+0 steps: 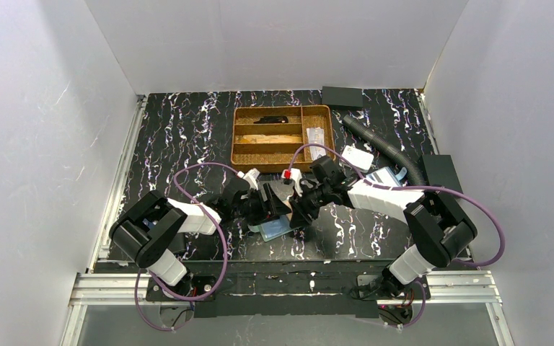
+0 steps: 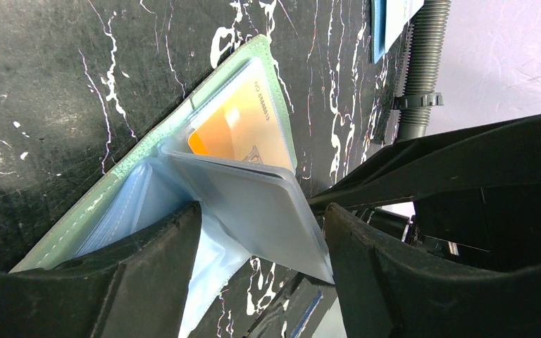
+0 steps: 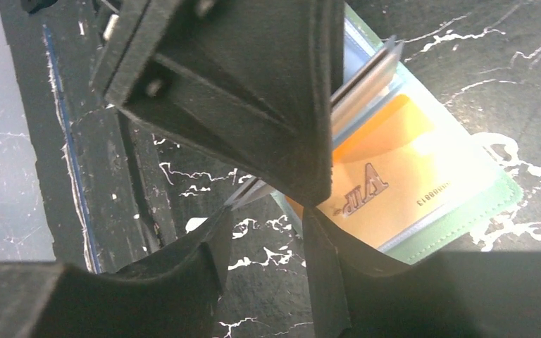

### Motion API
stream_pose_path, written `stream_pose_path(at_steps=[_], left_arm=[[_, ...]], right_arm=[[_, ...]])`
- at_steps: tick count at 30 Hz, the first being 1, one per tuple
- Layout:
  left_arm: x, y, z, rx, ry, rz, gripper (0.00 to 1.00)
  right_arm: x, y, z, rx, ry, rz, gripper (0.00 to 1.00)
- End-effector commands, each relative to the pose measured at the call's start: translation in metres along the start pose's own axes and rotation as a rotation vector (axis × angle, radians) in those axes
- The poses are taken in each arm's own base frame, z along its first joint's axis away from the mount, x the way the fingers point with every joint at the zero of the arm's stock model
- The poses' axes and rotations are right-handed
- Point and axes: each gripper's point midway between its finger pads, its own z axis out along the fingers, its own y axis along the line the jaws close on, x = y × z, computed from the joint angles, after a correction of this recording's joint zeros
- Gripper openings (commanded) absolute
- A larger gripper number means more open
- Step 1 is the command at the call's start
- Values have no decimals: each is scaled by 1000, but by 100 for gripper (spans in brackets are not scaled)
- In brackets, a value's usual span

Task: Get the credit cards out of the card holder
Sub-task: Remove the credit card from the card holder.

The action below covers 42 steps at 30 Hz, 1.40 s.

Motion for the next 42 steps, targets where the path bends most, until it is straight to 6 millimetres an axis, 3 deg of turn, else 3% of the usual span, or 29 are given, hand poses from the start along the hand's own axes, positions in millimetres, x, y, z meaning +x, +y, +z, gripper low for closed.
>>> stream_pose_path(at_steps=[1, 13, 26, 32, 37, 42], left_arm=[[43, 66, -8, -227, 127, -55, 65], [43, 66, -8, -224, 129, -55, 66], [44, 66, -8, -221, 131, -57, 66], [44, 66, -8, -222, 130, -59, 66], [44, 67, -9, -222, 131, -60, 67], [44, 66, -9, -221, 130, -61, 68]], right_arm=[[-21, -8, -7, 65, -45, -31, 47], [-26, -12, -7, 101, -65, 12, 40], [-24, 13, -11, -37, -53, -84, 46], [-26, 9, -9, -20, -57, -64, 47], [-28, -11, -10, 92, -60, -19, 47], [-30, -18, -11, 135, -83, 25, 45]])
